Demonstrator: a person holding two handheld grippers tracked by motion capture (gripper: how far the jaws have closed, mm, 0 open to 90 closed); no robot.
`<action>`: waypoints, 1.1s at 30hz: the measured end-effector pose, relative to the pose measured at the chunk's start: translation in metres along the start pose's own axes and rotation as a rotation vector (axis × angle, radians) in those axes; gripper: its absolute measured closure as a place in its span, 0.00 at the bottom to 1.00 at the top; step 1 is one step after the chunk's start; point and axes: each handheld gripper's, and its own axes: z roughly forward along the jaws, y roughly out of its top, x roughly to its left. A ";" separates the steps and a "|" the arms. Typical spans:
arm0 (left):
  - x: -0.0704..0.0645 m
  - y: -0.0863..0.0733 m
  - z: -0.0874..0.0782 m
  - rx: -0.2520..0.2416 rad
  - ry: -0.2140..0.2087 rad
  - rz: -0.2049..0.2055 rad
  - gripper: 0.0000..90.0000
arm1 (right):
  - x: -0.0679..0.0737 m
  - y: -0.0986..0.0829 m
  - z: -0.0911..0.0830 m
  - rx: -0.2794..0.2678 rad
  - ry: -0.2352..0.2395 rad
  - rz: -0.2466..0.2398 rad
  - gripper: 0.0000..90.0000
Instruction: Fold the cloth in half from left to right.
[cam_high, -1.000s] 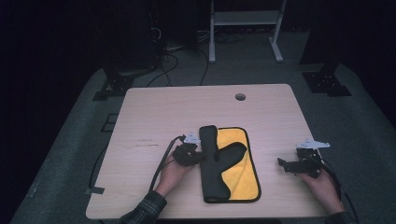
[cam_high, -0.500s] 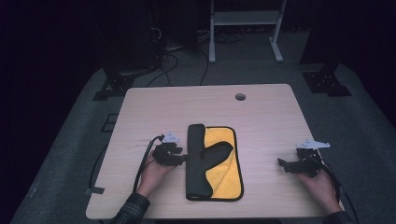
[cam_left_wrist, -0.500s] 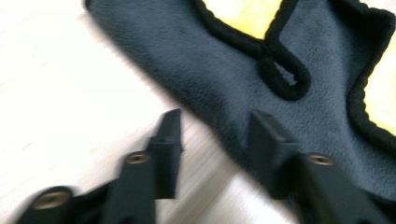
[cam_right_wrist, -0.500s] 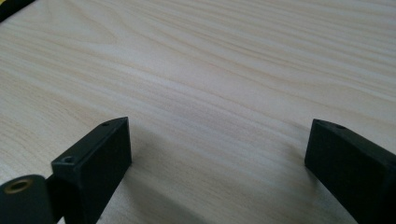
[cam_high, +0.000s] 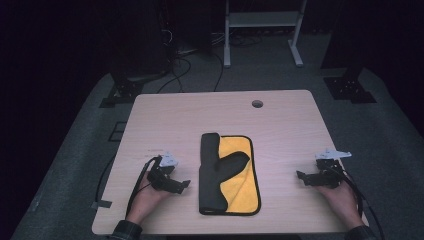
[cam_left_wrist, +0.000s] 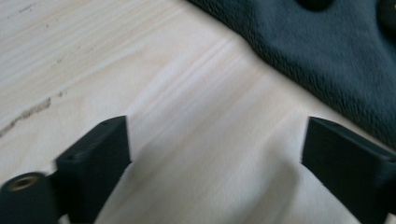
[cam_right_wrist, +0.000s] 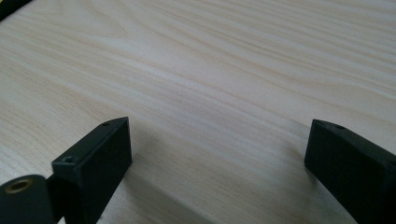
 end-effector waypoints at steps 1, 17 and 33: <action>0.000 -0.003 0.000 0.010 -0.012 0.006 0.02 | 0.000 0.000 0.000 0.002 0.000 0.000 0.07; 0.003 -0.018 0.000 -0.056 -0.017 0.038 0.00 | 0.011 0.016 -0.005 0.015 0.070 -0.030 0.08; 0.003 -0.017 0.000 -0.056 -0.008 0.033 0.00 | 0.037 0.060 0.001 -0.065 0.178 -0.123 0.13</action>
